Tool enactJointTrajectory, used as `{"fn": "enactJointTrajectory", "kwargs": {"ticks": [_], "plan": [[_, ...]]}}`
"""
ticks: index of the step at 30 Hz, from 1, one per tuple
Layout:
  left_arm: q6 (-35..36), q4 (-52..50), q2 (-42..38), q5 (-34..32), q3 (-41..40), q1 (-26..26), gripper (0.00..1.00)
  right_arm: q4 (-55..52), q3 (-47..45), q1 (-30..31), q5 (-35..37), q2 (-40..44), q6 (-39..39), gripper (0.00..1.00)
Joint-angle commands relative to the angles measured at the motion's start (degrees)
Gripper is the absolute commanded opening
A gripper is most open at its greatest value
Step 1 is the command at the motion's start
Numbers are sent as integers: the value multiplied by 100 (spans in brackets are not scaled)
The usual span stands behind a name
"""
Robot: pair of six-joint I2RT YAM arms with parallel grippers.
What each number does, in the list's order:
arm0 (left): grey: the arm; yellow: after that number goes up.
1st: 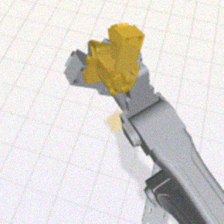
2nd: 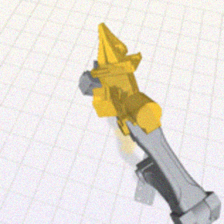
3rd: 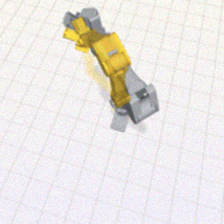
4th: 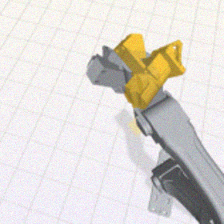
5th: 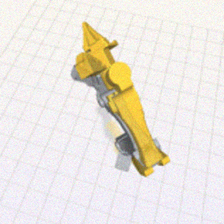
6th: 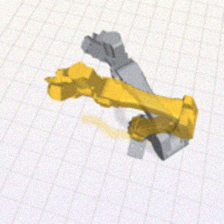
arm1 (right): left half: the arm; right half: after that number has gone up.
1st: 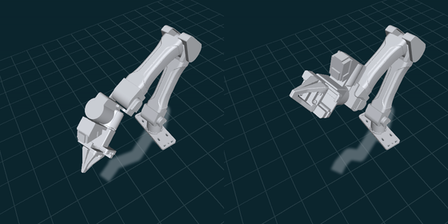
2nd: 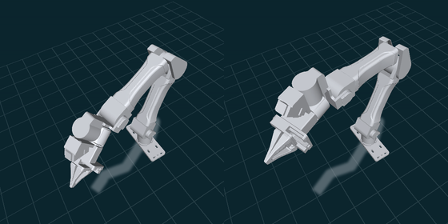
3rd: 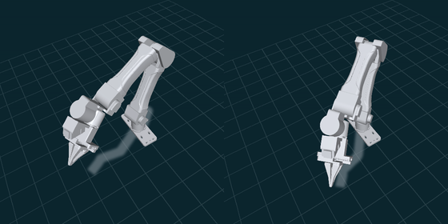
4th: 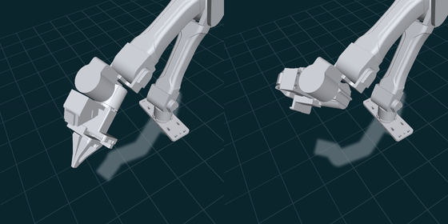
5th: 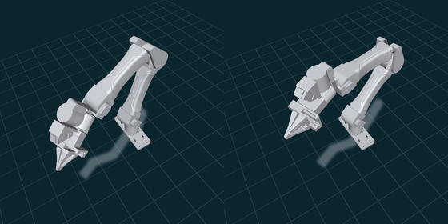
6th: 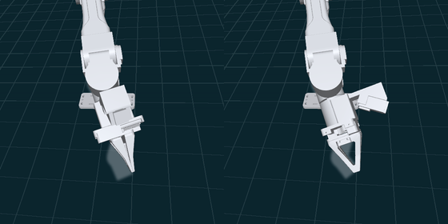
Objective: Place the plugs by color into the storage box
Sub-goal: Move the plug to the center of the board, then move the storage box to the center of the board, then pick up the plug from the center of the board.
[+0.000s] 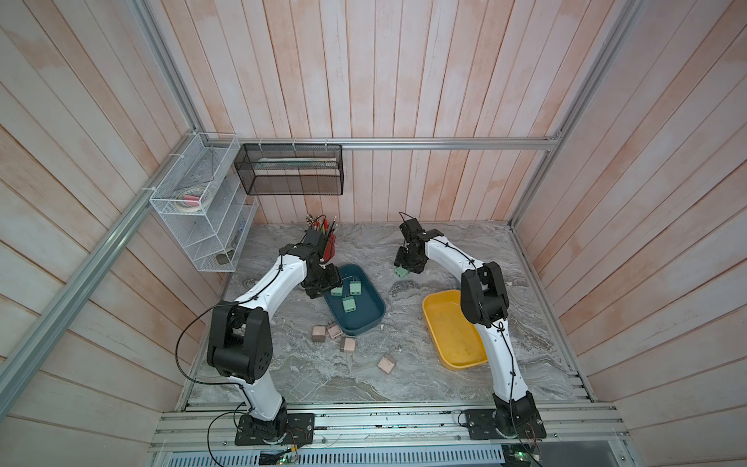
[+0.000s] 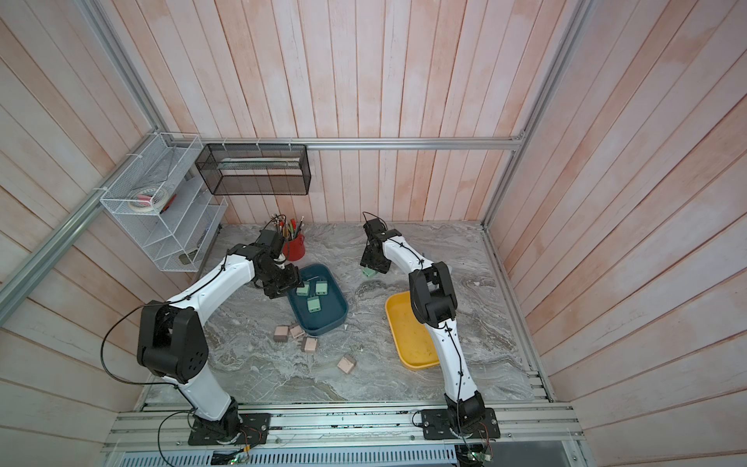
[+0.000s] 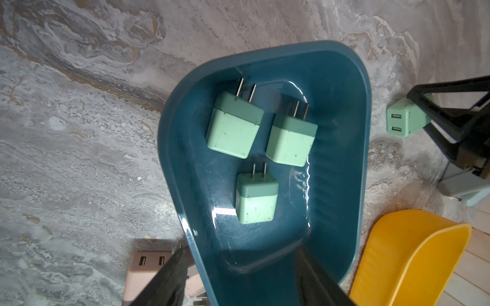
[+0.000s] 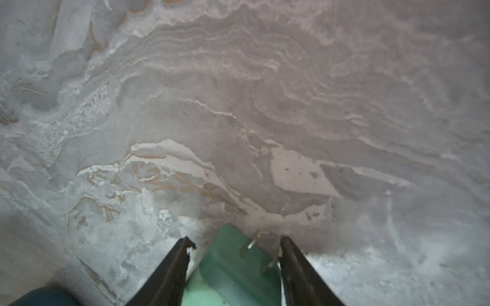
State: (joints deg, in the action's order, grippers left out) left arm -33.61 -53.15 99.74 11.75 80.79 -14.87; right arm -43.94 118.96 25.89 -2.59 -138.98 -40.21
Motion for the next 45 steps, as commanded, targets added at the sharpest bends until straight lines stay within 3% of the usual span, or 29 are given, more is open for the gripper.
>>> {"fn": "enactJointTrajectory", "kwargs": {"ticks": [1,8,14,25,28,33,38,45], "plan": [[106,15,193,-5,-131,147,70,-479,-360,0,101,-126,98,56],[362,417,629,87,-199,182,70,-336,-795,-5,151,123,399,53],[463,672,1027,305,28,176,70,-358,-1473,-35,584,609,593,58],[636,506,1651,387,894,-151,70,260,-2620,-349,239,1322,433,60],[604,474,1705,438,999,-234,70,271,-2610,-348,170,1278,476,54],[461,466,1548,521,881,-228,70,256,-2547,-343,69,1298,497,28],[421,394,1346,573,881,-65,70,194,-2397,-272,-34,1437,496,22],[285,349,1048,665,980,426,70,-351,-1556,222,-186,1690,685,21]]}}
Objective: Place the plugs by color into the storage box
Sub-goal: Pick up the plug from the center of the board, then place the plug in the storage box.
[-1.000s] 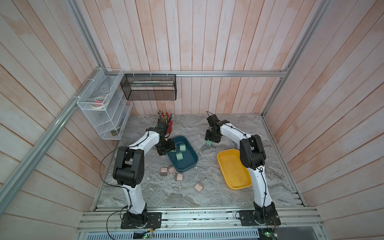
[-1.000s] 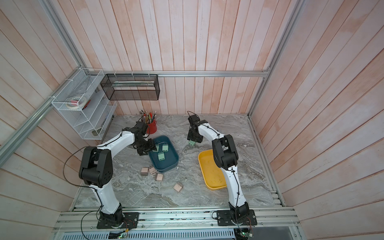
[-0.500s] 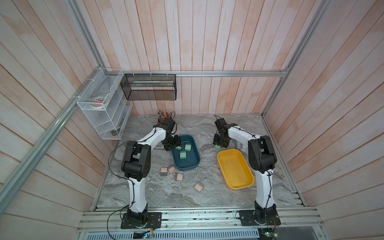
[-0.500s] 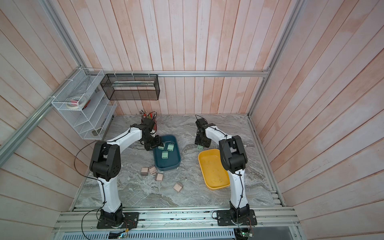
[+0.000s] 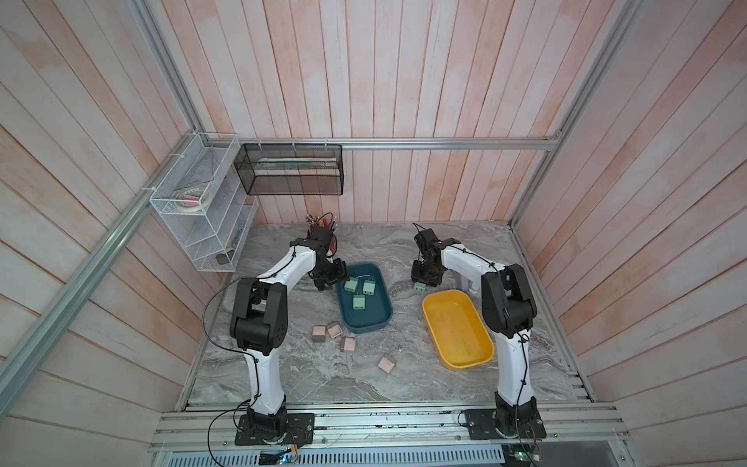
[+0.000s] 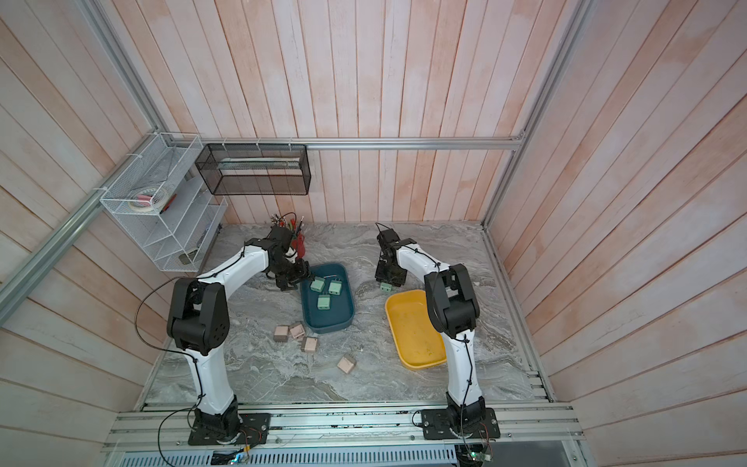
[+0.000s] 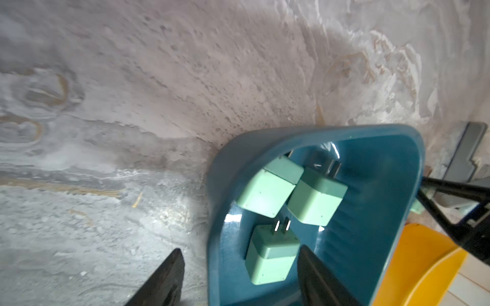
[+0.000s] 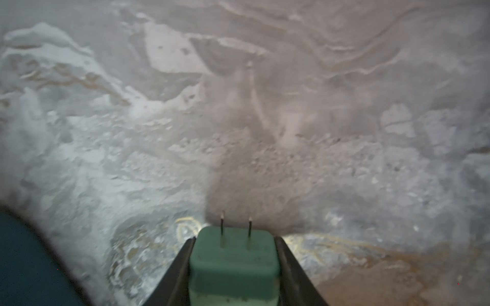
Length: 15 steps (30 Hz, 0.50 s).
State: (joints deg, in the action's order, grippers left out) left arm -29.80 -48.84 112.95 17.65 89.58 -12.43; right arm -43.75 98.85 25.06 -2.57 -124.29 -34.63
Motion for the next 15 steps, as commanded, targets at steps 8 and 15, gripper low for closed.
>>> {"fn": "enactJointTrajectory", "kwargs": {"ticks": [8,15], "plan": [[-28,-158,-485,-86,-60,469,70,-966,1335,1185,-365,111,260,21],[-118,26,-1088,-128,-1007,511,70,-879,1362,1805,-572,-164,216,21]]}}
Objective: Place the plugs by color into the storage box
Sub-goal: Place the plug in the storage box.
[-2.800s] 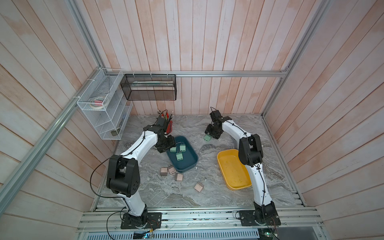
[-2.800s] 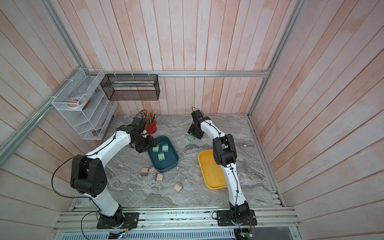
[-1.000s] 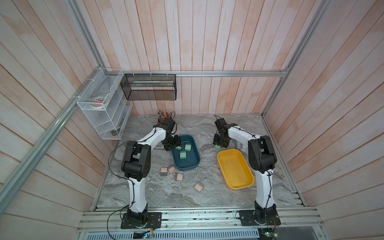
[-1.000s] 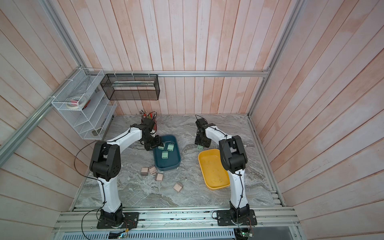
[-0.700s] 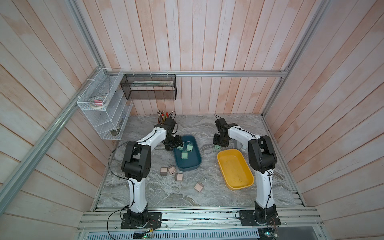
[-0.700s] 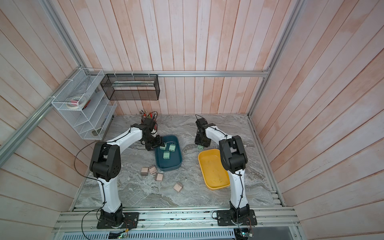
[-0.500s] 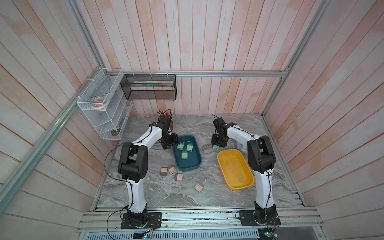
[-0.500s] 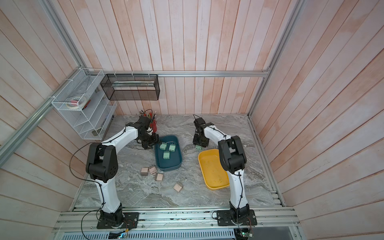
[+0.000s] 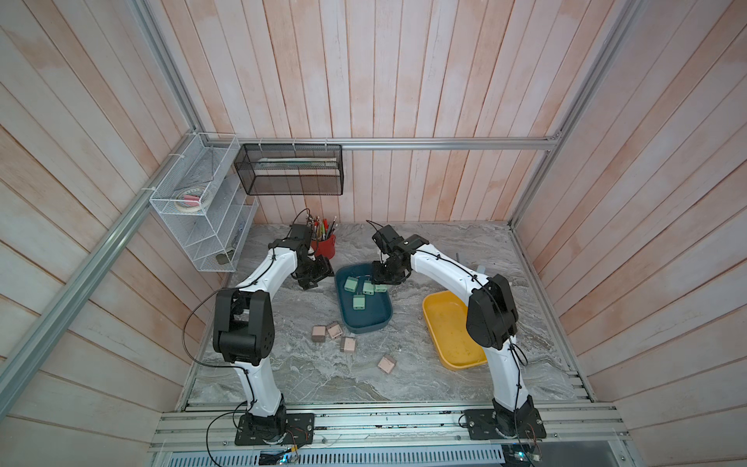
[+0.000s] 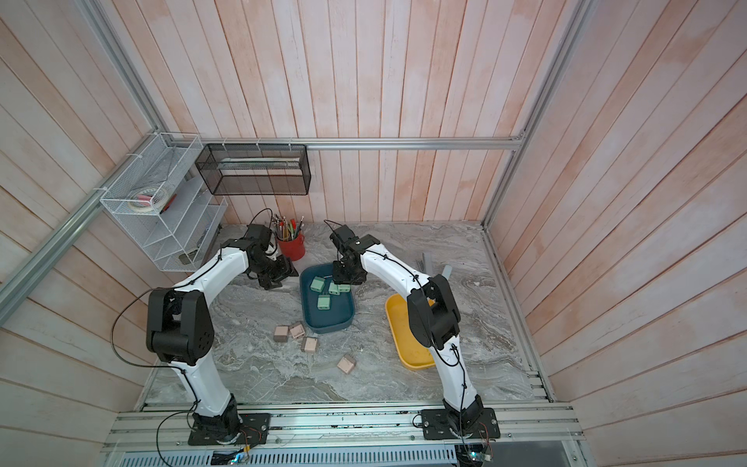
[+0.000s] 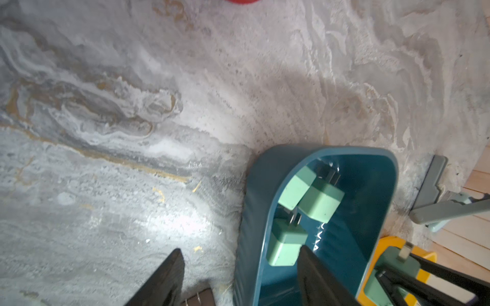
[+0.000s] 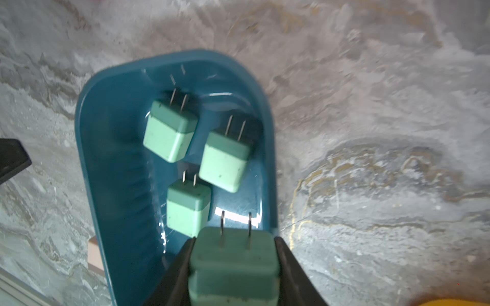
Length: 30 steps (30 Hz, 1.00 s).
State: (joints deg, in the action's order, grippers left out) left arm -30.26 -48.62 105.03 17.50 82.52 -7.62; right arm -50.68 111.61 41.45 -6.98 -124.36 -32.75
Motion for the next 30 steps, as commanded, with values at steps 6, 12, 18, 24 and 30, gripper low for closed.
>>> {"fn": "enactJointTrajectory", "kwargs": {"ticks": [6,12,18,24,30], "plan": [[-108,61,-887,-228,-1166,37,70,29,-285,381,-127,-324,-3,21],[-130,167,-1268,-244,-1860,39,70,204,-557,383,-16,-543,-20,21],[-85,269,-1458,-319,-2368,41,70,269,-471,372,79,-831,-39,22],[-46,355,-1464,-295,-2590,41,70,108,-164,365,136,-1100,54,27],[55,453,-1422,-319,-2655,28,70,-113,70,359,209,-875,127,50]]}}
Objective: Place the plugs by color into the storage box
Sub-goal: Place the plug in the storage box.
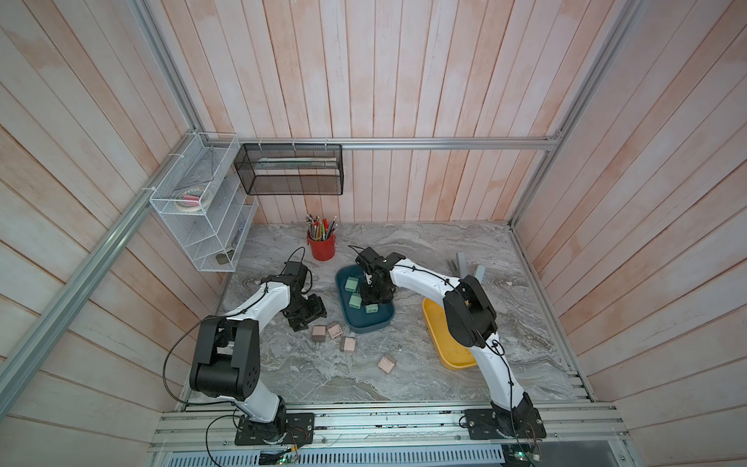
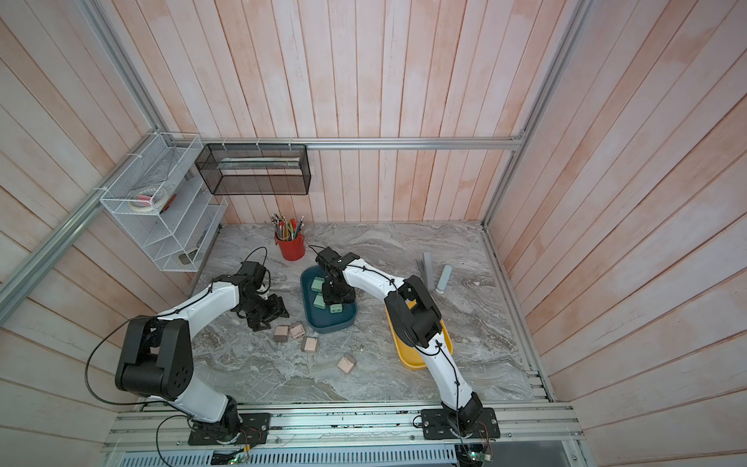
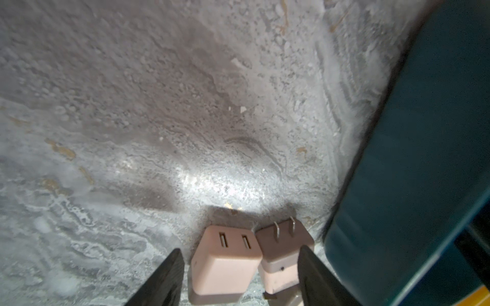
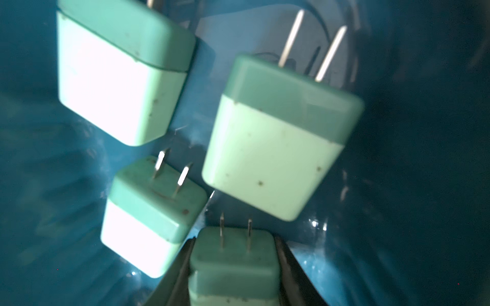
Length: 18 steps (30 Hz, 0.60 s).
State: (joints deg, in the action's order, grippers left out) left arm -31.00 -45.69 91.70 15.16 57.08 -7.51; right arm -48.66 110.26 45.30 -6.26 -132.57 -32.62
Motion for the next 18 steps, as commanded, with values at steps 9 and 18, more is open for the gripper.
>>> {"fn": "enactJointTrajectory", "kwargs": {"ticks": [9,18], "plan": [[270,313,-5,-14,-316,14,70,-555,222,-307,-123,957,79,58],[273,220,-64,-24,-270,-5,70,-359,-2037,-1391,-280,2947,94,61]]}}
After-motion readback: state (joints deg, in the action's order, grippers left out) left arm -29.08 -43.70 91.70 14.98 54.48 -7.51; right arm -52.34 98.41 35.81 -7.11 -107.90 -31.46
